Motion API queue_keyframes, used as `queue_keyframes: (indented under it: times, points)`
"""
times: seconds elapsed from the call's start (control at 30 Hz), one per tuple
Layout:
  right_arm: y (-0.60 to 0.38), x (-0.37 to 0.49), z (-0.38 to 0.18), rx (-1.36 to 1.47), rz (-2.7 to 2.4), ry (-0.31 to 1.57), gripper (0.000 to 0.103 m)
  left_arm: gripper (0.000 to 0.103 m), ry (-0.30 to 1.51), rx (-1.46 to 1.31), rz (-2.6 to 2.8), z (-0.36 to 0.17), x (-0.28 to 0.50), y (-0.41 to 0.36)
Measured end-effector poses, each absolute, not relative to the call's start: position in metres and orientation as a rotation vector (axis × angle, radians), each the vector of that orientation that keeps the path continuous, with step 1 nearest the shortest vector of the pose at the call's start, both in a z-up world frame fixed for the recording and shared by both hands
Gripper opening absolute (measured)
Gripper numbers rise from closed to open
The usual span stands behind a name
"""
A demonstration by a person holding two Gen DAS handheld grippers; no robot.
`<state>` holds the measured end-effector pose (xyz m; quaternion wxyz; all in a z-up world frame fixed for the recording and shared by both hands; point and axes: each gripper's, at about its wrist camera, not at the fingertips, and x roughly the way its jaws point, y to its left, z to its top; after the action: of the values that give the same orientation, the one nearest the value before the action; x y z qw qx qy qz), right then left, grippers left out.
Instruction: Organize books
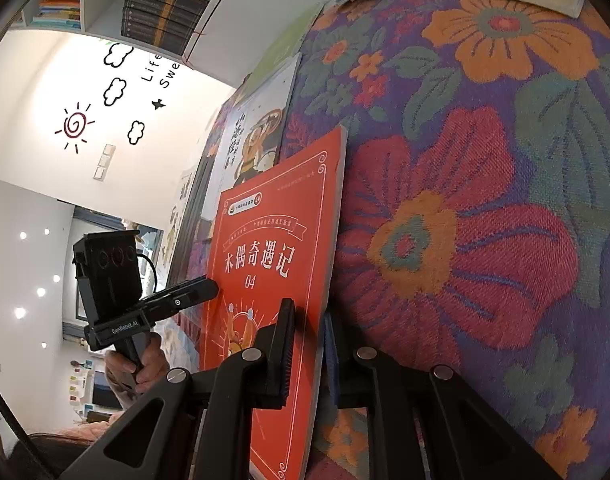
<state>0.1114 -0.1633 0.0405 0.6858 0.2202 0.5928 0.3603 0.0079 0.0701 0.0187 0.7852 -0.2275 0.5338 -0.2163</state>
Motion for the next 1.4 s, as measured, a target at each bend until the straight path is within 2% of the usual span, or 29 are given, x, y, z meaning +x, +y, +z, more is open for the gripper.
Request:
queue_keyframes:
  times: [0.3, 0.73, 1.1, 1.4]
  points:
    - [-0.152, 0.102, 0.055, 0.391, 0.793, 1.325, 0.014, 0.026, 1.153, -0.479, -0.475, 0.021, 0.009, 0.068]
    - [-0.141, 0.093, 0.057, 0.407, 0.789, 1.345, 0.014, 0.026, 1.160, -0.435, -0.450, 0.030, 0.010, 0.066]
    - [-0.127, 0.094, 0.060, 0.469, 0.830, 1.380, 0.014, 0.026, 1.126, -0.428, -0.423, 0.052, 0.009, 0.080]
    - [-0.109, 0.095, 0.085, 0.436, 0.876, 1.341, 0.014, 0.026, 1.082, -0.404, -0.392, 0.076, 0.010, 0.093]
